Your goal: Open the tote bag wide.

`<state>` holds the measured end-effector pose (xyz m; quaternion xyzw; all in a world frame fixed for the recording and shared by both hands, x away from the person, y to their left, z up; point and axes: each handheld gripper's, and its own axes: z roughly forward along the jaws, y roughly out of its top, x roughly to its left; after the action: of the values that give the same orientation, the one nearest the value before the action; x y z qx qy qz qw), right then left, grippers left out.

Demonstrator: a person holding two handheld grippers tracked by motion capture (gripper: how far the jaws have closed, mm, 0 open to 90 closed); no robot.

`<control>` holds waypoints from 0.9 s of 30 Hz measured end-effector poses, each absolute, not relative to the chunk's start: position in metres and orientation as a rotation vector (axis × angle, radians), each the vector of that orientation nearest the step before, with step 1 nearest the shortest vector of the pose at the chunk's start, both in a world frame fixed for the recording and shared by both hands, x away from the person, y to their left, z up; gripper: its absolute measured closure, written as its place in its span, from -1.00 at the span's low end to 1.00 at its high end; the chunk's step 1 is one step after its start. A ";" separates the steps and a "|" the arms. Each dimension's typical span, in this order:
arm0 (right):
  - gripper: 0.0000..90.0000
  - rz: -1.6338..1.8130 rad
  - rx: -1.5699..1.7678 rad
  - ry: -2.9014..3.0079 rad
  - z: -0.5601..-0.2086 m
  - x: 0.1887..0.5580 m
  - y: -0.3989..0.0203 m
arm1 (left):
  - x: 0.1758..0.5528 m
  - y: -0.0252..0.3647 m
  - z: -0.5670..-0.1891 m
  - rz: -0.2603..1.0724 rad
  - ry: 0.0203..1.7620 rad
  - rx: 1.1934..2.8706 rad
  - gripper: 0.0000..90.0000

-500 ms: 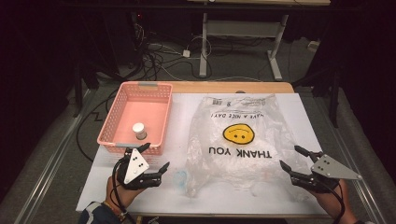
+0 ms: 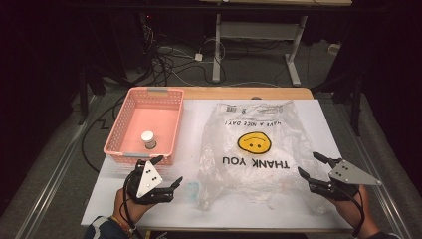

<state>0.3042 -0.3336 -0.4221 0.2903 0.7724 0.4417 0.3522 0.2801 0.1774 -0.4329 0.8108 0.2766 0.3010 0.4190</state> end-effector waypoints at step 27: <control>0.89 0.751 1.197 2.189 -0.444 0.528 -0.335 | 0.280 0.178 -0.441 0.726 0.668 2.069 -0.67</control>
<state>0.5276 -0.3354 -0.4439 0.4429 0.8102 0.2780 0.2647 0.2801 0.1776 -0.4405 0.8225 0.2656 0.2884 0.4119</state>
